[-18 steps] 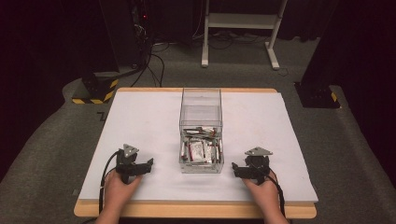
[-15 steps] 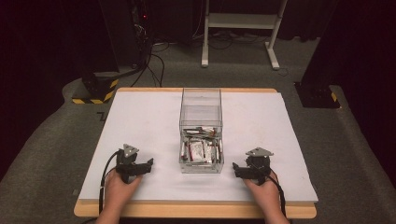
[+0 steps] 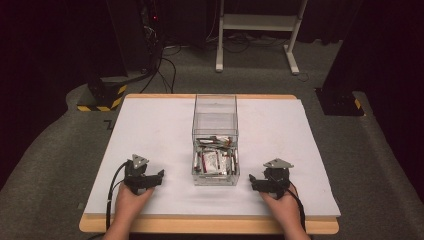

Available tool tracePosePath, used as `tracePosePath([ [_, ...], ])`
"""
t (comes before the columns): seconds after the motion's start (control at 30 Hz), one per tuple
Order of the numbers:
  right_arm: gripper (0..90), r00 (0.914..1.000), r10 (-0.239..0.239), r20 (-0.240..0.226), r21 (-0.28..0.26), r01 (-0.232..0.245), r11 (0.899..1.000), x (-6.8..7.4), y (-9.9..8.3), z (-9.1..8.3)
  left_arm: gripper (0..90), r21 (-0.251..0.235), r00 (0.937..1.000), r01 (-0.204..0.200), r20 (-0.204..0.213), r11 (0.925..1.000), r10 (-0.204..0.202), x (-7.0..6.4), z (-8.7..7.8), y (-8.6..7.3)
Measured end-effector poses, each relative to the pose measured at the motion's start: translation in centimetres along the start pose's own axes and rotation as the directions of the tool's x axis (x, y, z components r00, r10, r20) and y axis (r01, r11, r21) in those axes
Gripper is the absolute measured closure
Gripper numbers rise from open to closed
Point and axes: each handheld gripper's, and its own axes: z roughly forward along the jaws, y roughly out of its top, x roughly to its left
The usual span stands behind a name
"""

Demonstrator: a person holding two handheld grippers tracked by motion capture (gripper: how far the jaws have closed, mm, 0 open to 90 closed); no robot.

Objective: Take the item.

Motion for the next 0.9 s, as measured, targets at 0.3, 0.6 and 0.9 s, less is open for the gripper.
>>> tracePosePath([
  [0.3,11.4,1.0,0.002,0.0,-0.001,-0.002,1.0,0.0,0.0,0.0,14.4,0.0,1.0,0.0,0.0,1.0,0.0,0.0,0.0,0.0],
  [0.6,11.4,1.0,0.001,0.0,-0.001,-0.001,1.0,0.0,0.0,0.0,14.4,-0.002,0.9998,-0.016,0.012,0.9999,0.016,0.1,-0.2,0.0],
  [0.9,11.4,1.0,0.002,0.0,-0.001,-0.002,1.0,0.0,0.0,0.0,14.3,-0.048,0.9988,-0.022,0.042,0.9986,0.024,-0.2,-1.0,0.1],
])
